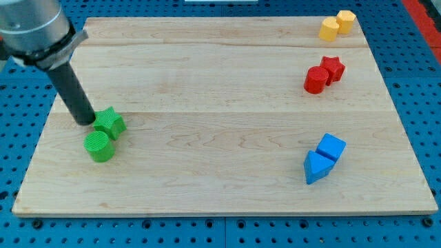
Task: Place your hand under the red blocks
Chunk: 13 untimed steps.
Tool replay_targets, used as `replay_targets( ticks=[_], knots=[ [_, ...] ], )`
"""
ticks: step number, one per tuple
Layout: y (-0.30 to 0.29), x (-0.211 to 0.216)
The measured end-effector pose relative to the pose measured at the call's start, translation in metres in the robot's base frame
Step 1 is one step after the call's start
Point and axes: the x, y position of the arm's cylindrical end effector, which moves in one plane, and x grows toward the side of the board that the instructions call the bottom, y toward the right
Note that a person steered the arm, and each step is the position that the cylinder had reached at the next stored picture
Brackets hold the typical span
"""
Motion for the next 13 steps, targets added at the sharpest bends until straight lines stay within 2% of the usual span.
replay_targets(
  ticks=[1,2,4,5,7,9,11,13],
  knots=[
    [0.0,-0.043],
    [0.0,-0.06],
    [0.0,-0.065],
    [0.031,-0.062],
    [0.162,-0.037],
    [0.234,-0.03],
    [0.333,-0.007],
    [0.36,-0.007]
  ],
)
